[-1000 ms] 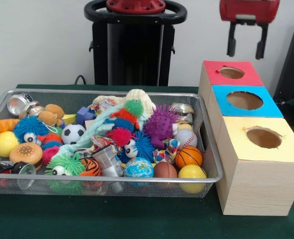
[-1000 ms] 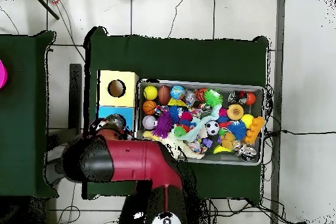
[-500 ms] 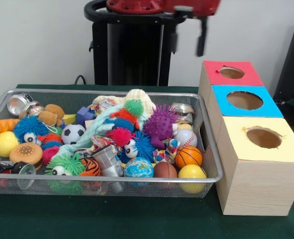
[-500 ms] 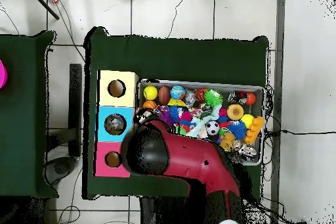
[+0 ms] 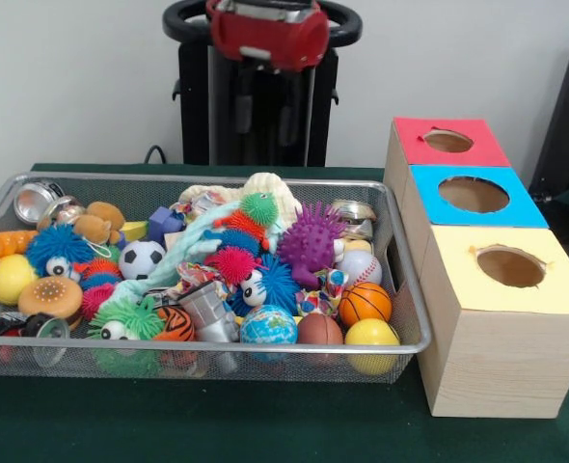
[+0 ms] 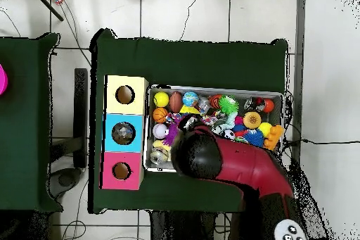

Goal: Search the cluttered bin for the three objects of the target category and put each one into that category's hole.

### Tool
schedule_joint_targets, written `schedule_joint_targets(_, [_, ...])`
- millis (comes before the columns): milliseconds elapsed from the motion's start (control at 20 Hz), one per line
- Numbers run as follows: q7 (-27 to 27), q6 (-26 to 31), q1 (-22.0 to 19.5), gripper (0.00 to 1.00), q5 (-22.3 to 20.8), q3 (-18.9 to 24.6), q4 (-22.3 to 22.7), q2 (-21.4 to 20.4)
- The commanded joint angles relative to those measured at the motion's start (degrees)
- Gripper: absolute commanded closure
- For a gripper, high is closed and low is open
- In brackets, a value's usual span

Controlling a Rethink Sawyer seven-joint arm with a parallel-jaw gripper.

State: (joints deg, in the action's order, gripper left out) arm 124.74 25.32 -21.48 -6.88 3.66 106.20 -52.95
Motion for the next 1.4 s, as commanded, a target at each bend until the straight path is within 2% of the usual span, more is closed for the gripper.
schedule_joint_targets(50, [-14.9, 3.6, -7.9, 0.00, -4.6, 10.9, -7.2, 5.2])
schedule_joint_targets(250, [-15.4, 7.7, -11.1, 0.00, -6.6, 11.4, -12.2, 7.0])
schedule_joint_targets(450, [-17.7, 9.8, -15.1, 0.00, -8.0, 14.2, -15.9, 9.3])
schedule_joint_targets(600, [-20.2, 11.3, -18.7, 0.00, -8.4, 17.5, -17.2, 9.9])
schedule_joint_targets(850, [-23.4, 16.8, -22.9, 0.00, -8.5, 21.7, -18.3, 8.2])
schedule_joint_targets(1150, [-25.1, 22.9, -24.8, 0.00, -8.8, 24.3, -21.6, 7.2])
schedule_joint_targets(1400, [-25.0, 24.1, -25.2, 0.00, -8.9, 25.5, -21.5, 6.6])
